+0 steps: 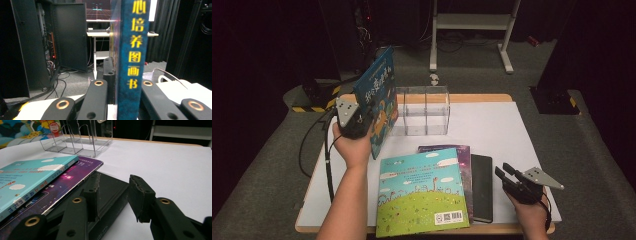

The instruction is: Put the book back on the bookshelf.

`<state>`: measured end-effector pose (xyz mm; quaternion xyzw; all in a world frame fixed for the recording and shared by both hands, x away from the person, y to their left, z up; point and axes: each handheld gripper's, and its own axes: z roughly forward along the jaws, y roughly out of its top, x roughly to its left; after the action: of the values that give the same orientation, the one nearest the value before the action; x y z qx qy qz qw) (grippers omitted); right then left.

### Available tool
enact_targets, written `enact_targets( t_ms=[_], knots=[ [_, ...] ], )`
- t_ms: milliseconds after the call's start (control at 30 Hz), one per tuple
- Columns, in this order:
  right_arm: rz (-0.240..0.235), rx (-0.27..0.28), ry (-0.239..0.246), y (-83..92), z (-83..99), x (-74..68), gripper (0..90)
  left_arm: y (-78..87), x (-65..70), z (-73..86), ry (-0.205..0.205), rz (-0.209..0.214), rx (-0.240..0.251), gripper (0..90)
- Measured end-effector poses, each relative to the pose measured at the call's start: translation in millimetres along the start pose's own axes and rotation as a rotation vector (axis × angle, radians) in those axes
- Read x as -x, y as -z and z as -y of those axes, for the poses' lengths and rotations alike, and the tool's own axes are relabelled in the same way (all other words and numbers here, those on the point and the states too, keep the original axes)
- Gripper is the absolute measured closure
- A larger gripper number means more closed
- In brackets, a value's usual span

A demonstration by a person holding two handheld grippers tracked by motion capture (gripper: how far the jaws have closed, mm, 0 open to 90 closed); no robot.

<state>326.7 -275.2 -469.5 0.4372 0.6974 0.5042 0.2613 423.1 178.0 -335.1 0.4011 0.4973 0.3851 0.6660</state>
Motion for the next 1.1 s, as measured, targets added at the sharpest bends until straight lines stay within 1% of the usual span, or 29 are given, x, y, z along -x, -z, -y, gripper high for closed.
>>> enact_targets(
  t_ms=[67,133,233,300,400,633,833,1100],
  knots=[
    [-0.001,0.001,0.001,0.2,0.0,-0.4,61.4,-5.6,0.0,3.0,-0.002,-0.010,0.004,83.2],
    [-0.002,0.001,0.001,0.2,0.1,-0.8,61.5,-11.3,-0.8,6.4,-0.016,-0.017,0.000,83.2],
    [-0.003,-0.002,-0.001,-0.2,0.7,-0.9,61.4,-18.8,-2.3,12.1,-0.010,-0.023,-0.006,83.2],
    [-0.004,-0.004,-0.001,-0.6,1.1,-0.8,61.5,-23.1,-2.6,16.2,-0.014,-0.029,-0.008,83.2],
    [-0.005,-0.005,-0.002,-0.9,1.2,-1.0,61.6,-29.1,-2.5,21.8,-0.034,-0.037,-0.012,83.2],
    [-0.008,-0.007,0.002,-1.5,1.4,-1.7,61.8,-39.5,-1.3,29.6,-0.046,-0.039,-0.004,83.2],
    [-0.013,-0.009,0.004,-0.7,1.4,-2.5,62.0,-41.1,-2.1,35.5,-0.056,-0.044,0.005,83.2],
    [-0.013,-0.012,0.005,0.0,1.9,-2.7,62.0,-37.1,-6.1,40.1,-0.039,-0.054,0.023,83.1]
  ],
)
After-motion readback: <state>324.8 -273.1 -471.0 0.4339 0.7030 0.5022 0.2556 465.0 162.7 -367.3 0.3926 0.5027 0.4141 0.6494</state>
